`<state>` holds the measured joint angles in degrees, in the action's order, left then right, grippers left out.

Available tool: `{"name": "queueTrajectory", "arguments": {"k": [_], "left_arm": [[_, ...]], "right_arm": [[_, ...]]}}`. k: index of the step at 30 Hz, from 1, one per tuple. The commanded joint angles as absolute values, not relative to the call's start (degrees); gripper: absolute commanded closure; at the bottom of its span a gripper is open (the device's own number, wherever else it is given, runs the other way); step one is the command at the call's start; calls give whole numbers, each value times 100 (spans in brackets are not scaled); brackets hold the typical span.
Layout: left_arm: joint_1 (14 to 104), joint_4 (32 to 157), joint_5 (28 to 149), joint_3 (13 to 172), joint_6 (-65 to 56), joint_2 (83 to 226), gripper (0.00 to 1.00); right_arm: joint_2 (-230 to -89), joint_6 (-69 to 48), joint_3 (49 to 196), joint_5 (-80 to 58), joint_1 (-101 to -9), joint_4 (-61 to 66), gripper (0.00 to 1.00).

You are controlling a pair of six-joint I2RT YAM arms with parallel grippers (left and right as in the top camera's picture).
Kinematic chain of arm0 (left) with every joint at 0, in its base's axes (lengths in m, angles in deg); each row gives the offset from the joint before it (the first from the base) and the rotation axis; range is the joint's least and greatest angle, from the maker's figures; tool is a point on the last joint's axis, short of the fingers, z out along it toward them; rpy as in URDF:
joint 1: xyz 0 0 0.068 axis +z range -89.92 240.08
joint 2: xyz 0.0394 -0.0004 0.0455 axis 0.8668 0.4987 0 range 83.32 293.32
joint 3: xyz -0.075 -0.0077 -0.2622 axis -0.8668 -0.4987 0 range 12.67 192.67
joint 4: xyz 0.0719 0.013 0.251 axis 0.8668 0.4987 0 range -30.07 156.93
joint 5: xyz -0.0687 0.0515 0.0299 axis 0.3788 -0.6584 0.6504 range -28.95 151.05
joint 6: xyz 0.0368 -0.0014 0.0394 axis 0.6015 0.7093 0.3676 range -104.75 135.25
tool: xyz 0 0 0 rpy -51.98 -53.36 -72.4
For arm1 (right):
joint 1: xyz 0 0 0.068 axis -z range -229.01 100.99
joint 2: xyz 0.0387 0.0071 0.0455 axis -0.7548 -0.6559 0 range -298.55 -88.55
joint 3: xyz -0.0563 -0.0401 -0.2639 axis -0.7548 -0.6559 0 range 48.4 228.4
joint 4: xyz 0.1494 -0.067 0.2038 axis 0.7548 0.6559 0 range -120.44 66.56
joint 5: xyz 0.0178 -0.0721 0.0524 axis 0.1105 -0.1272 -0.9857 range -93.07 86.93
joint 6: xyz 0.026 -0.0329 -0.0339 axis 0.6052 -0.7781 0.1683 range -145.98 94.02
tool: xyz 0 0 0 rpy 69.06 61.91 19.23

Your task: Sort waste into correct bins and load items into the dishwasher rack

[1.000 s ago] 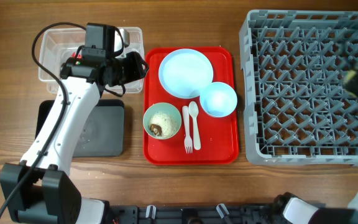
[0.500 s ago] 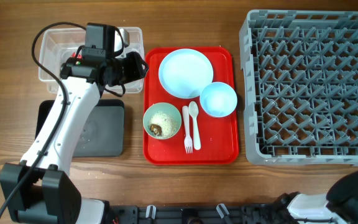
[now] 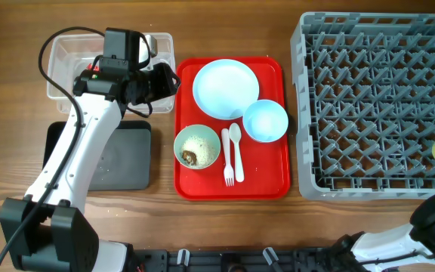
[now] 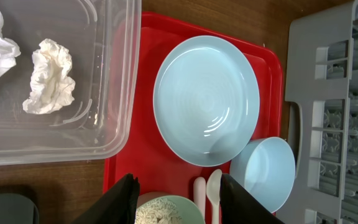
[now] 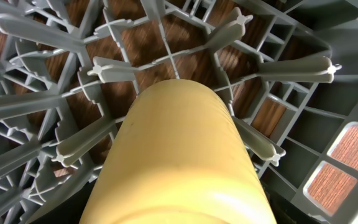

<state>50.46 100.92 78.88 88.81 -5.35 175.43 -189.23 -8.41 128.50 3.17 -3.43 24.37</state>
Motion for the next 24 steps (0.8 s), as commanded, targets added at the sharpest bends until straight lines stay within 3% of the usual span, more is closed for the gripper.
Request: {"name": "queueTrajectory", "arguments": {"k": [1, 2, 12, 24], "left_arm": [[5072, 10096, 7831, 8918, -443, 17410, 57], [5072, 10096, 7831, 8918, -443, 17410, 57], [5072, 10096, 7829, 8918, -443, 17410, 56], [5072, 10096, 7790, 8918, -443, 17410, 56]], "right_arm": [[-18936, -798, 12981, 221, -317, 2402, 69], [-18912, -800, 12990, 191, -317, 2406, 73], [-18307, -800, 13803, 202, -317, 2657, 77], [-18816, -789, 13394, 540, -317, 2592, 77]]}}
